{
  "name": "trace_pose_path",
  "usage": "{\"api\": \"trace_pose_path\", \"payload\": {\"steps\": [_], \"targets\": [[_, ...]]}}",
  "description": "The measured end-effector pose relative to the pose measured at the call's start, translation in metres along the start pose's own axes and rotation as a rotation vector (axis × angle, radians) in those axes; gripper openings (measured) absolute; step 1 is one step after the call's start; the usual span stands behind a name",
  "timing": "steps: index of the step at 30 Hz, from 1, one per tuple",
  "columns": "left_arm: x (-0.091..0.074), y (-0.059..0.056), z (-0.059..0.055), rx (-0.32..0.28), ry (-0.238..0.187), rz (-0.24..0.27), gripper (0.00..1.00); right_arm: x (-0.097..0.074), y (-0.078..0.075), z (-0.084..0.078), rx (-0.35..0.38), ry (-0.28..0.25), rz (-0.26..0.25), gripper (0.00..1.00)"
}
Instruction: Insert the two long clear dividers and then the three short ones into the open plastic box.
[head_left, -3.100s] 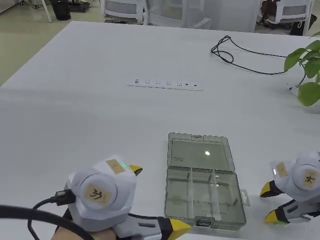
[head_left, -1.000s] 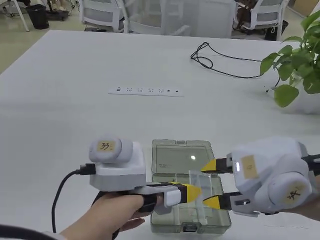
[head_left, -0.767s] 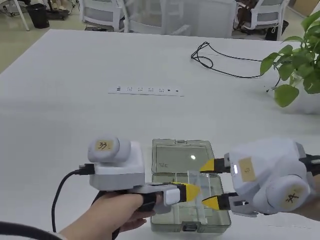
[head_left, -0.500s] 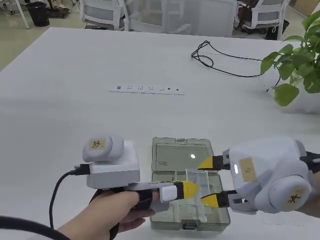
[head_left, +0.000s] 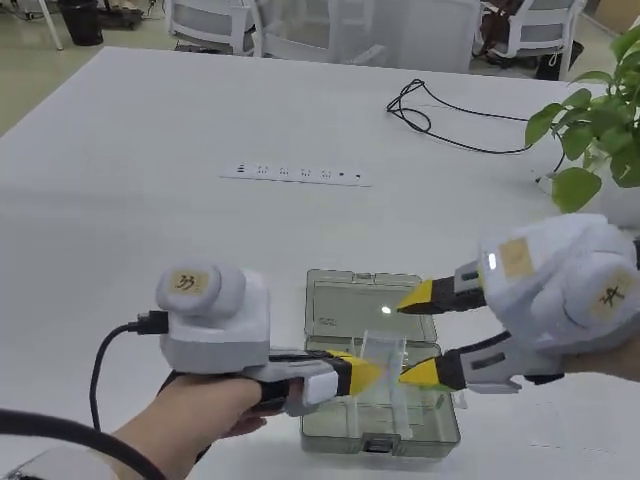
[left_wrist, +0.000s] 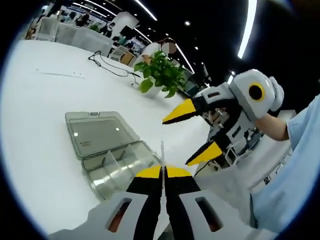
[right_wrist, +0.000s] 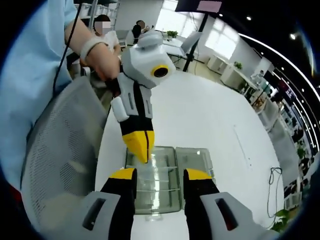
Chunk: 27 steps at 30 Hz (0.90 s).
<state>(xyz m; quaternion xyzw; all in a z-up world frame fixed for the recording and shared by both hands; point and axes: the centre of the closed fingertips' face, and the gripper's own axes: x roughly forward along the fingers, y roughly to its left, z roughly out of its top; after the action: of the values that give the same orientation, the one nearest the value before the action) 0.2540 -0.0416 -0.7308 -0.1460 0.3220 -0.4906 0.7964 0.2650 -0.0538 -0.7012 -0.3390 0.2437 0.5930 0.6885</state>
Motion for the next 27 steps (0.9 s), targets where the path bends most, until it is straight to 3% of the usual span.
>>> {"api": "trace_pose_path", "payload": {"steps": [4, 6, 14, 19, 27], "targets": [[-0.003, -0.003, -0.004, 0.126, 0.038, -0.009, 0.0, -0.006, -0.005, 0.003, 0.06, -0.036, 0.041, 0.31], [-0.003, -0.007, -0.003, 0.157, 0.034, -0.028, 0.0, -0.007, -0.005, 0.005, 0.07, -0.043, 0.062, 0.3], [-0.004, -0.019, -0.006, 0.35, 0.057, -0.064, 0.0, -0.006, 0.016, 0.004, 0.06, -0.002, 0.212, 0.2], [-0.003, -0.024, -0.004, 0.419, 0.046, -0.087, 0.0, -0.002, 0.021, 0.003, 0.055, 0.019, 0.261, 0.16], [-0.006, -0.028, -0.001, 0.459, 0.028, -0.103, 0.0, 0.0, 0.029, 0.002, 0.05, 0.05, 0.314, 0.12]]}}
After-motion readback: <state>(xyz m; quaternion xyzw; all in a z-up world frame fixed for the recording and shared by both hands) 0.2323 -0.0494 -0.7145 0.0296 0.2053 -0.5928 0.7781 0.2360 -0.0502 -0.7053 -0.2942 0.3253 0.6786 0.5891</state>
